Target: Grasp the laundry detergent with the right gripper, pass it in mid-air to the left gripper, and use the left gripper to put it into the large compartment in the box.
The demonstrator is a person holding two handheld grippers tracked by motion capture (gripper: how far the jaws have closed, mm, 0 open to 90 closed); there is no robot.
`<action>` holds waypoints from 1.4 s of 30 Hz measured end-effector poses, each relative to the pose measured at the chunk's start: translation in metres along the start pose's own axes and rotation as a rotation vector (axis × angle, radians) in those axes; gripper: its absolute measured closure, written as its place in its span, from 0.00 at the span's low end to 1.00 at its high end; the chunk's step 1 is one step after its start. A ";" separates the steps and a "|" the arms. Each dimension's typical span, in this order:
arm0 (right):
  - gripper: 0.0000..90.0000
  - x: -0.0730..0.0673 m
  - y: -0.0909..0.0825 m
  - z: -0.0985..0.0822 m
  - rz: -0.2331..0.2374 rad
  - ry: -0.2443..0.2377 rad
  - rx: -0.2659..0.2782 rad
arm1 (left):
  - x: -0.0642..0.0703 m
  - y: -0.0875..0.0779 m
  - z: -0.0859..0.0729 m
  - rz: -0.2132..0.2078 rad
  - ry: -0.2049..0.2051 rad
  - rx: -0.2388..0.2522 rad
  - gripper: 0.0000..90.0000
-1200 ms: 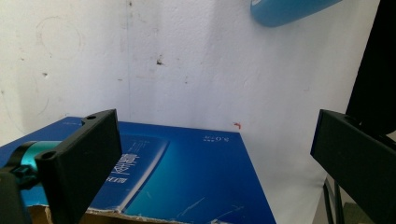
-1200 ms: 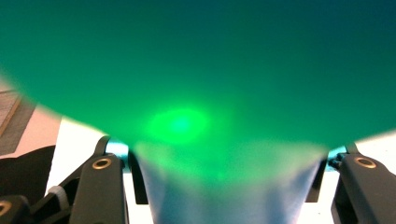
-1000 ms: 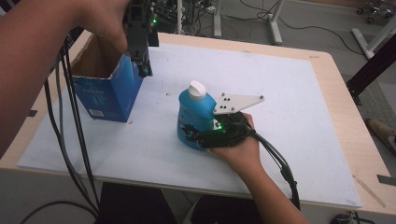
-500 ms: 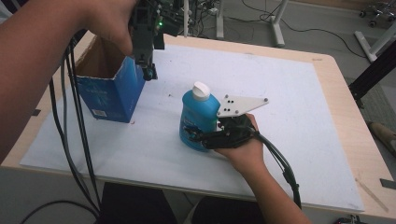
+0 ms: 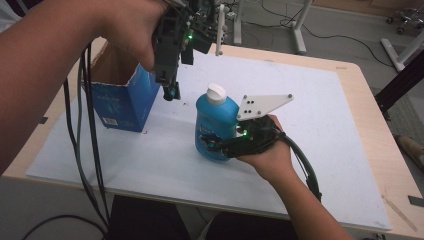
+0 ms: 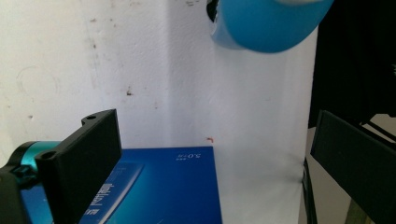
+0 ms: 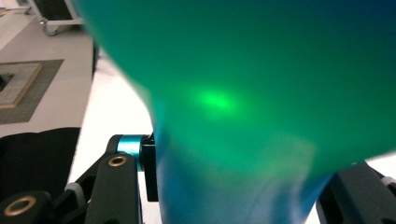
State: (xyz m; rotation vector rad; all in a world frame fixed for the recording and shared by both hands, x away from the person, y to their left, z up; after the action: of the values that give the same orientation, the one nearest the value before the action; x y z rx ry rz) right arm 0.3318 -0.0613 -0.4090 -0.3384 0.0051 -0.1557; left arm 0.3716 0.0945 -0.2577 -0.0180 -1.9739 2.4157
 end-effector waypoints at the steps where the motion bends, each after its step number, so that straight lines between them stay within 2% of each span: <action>1: 0.51 0.000 -0.001 0.003 0.011 -0.002 -0.003 | 0.002 0.000 0.001 -0.004 -0.001 0.001 0.02; 6: 0.51 0.001 -0.002 0.019 0.080 -0.015 -0.009 | 0.010 -0.002 0.006 -0.016 0.008 -0.004 0.02; 13: 0.51 -0.001 0.005 0.030 0.163 -0.041 -0.037 | 0.020 0.001 0.013 -0.038 0.012 -0.005 0.02; 18: 0.51 0.001 0.008 0.036 0.199 -0.037 -0.036 | 0.026 0.001 0.020 -0.049 0.025 0.002 0.02; 24: 0.51 0.003 0.011 0.044 0.221 -0.042 -0.037 | 0.029 0.004 0.024 -0.056 0.018 0.006 0.02; 29: 0.51 0.004 0.014 0.048 0.236 -0.039 -0.038 | 0.031 0.006 0.026 -0.060 0.005 0.029 0.02; 42: 0.51 0.004 0.017 0.048 0.238 -0.038 -0.030 | 0.030 0.009 0.033 -0.023 -0.014 0.029 0.03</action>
State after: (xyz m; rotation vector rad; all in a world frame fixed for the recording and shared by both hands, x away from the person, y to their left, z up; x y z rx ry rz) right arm 0.3394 -0.0299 -0.3694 -0.3682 0.0099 0.0864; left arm 0.3407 0.0611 -0.2596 0.0221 -1.9328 2.4365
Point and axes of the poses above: each handheld gripper's, and its own axes: y roughly forward along the jaws, z roughly out of its top, x roughly to its right, the point moved 3 cm from there along y, roughly forward along the jaws, and after that the axes turned 8 degrees about x, right-handed, at the moved point
